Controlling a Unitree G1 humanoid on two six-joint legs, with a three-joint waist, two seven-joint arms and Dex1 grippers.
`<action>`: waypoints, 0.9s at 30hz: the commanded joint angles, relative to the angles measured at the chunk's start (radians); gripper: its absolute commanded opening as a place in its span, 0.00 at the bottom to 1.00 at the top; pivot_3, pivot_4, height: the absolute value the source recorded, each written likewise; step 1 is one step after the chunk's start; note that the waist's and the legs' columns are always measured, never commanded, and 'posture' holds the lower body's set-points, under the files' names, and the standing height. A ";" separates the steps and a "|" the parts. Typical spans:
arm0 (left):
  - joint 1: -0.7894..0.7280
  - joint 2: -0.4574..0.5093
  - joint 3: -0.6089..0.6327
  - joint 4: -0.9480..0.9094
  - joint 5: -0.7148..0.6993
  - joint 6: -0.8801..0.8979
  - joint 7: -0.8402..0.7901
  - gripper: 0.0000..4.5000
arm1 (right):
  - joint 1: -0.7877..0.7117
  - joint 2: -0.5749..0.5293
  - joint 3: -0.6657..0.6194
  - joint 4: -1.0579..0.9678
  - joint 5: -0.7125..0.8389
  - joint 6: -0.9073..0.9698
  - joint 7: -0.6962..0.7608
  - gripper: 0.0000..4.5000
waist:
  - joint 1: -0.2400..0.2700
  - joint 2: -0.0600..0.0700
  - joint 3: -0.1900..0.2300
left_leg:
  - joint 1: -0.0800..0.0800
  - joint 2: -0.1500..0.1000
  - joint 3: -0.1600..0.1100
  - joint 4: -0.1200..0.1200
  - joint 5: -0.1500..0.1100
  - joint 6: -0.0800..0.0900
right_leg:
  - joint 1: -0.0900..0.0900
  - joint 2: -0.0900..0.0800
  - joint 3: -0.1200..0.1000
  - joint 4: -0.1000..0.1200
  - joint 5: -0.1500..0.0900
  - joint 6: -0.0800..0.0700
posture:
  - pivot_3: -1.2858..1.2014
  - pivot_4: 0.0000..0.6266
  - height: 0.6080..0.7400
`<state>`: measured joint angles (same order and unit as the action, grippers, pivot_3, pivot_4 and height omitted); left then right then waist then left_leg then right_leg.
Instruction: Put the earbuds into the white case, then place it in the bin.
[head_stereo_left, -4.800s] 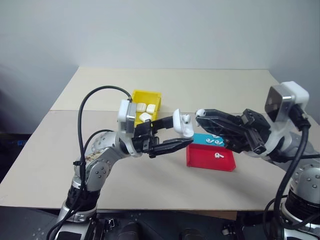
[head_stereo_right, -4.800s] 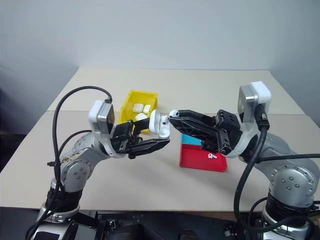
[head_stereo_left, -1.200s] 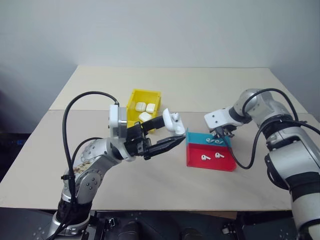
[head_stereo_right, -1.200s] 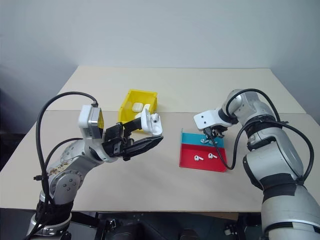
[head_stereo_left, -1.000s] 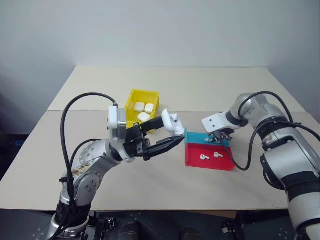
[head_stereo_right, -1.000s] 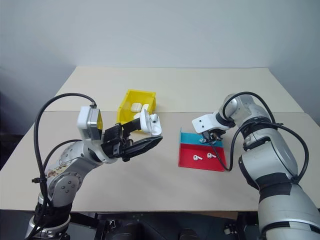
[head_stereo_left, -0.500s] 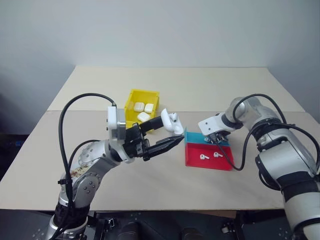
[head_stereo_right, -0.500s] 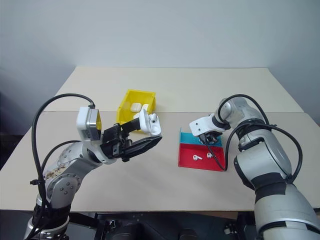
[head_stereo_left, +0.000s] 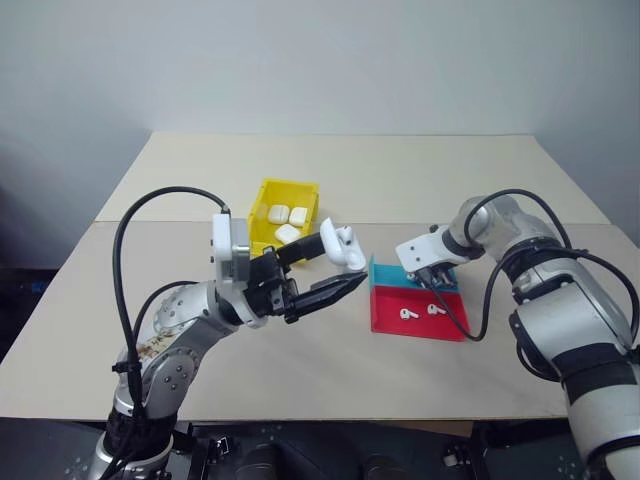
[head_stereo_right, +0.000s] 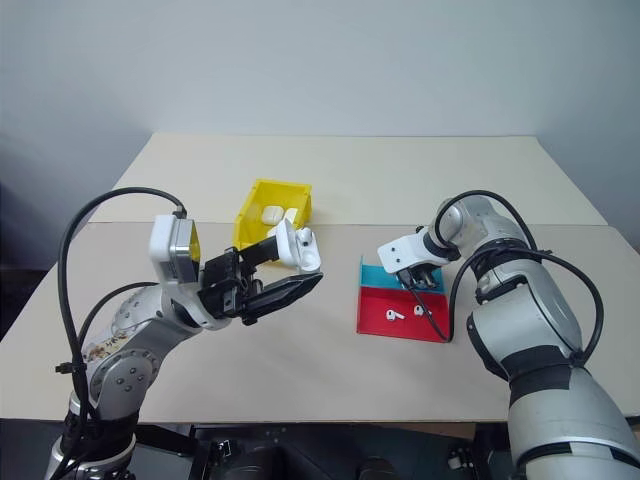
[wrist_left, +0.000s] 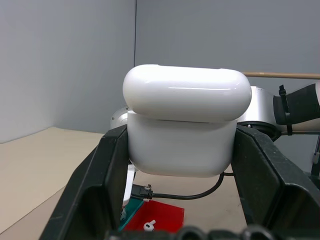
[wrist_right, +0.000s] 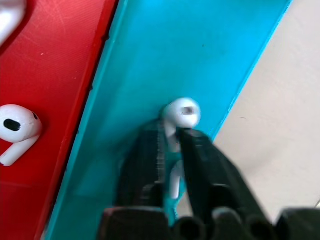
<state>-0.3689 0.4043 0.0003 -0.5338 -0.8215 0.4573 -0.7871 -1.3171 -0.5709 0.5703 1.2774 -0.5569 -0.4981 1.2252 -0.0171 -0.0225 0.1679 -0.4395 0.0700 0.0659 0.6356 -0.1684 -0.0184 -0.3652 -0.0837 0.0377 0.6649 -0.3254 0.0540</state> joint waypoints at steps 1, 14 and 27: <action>0.002 0.008 0.018 -0.040 -0.005 -0.020 0.005 0.63 | 0.018 0.001 -0.024 0.004 0.015 0.004 0.020 0.00 | 0.000 0.000 0.000 | 0.000 0.000 0.000 0.000 0.000 0.000 | 0.000 0.000 0.000 0.000 0.000 0.000 | 0.52 0.24 1.00; -0.018 0.008 0.011 -0.014 -0.010 -0.021 -0.019 0.63 | 0.055 -0.009 -0.087 -0.025 0.055 0.037 0.071 0.00 | 0.000 0.000 0.000 | 0.002 0.000 0.000 0.000 0.000 0.000 | 0.002 0.000 0.000 0.000 0.000 0.000 | 0.52 0.24 1.00; -0.011 0.013 0.017 -0.023 -0.011 -0.015 -0.017 0.63 | 0.038 -0.002 -0.085 -0.031 0.048 0.097 0.045 0.42 | -0.001 0.000 0.000 | 0.011 0.000 0.000 -0.001 -0.003 0.005 | 0.011 0.000 0.000 -0.001 0.000 0.000 | 0.52 0.24 1.00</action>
<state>-0.3740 0.4121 0.0014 -0.5324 -0.8222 0.4574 -0.8047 -1.2746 -0.5703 0.4922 1.2508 -0.5084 -0.4106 1.2653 -0.0181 -0.0225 0.1679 -0.4287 0.0700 0.0657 0.6343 -0.1716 -0.0131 -0.3539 -0.0835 0.0373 0.6642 -0.3254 0.0538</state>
